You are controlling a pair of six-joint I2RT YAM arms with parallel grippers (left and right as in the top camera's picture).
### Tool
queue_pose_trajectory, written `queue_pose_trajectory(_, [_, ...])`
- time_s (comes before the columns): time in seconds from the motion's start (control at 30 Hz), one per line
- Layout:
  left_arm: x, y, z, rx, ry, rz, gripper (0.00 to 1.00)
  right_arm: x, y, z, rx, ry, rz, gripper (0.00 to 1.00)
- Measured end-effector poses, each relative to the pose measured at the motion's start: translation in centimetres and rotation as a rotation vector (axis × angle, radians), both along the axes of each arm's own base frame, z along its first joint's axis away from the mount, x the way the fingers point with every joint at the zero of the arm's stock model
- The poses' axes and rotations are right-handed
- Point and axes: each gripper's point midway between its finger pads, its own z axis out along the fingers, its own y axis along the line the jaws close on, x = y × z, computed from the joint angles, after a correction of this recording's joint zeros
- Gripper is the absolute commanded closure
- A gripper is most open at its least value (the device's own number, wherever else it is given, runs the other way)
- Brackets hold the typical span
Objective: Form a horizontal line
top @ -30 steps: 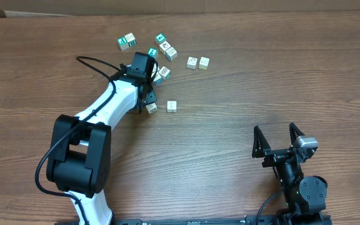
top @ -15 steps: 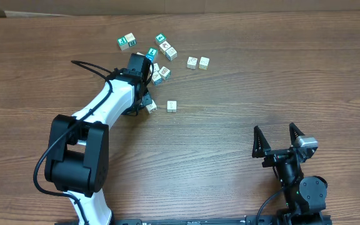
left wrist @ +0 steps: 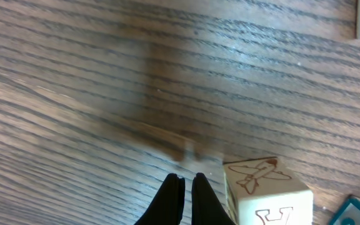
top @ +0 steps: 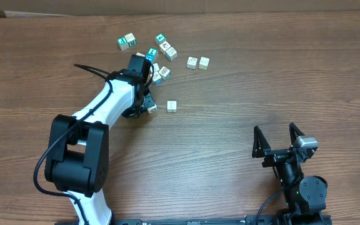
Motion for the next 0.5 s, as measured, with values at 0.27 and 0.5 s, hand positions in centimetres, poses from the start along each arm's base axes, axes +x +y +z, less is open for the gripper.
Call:
queue_pose_trajectory(0.27, [0.22, -0.34, 0.03, -0.018, -0.008, -0.003, 0.96, 0.00, 0.00, 0.00, 0.000, 0.000, 0.000, 0.00])
queue_pose_trajectory(0.5, [0.57, -0.83, 0.09, -0.044, -0.021, -0.009, 0.96, 0.00, 0.00, -0.01, 0.000, 0.000, 0.000, 0.00])
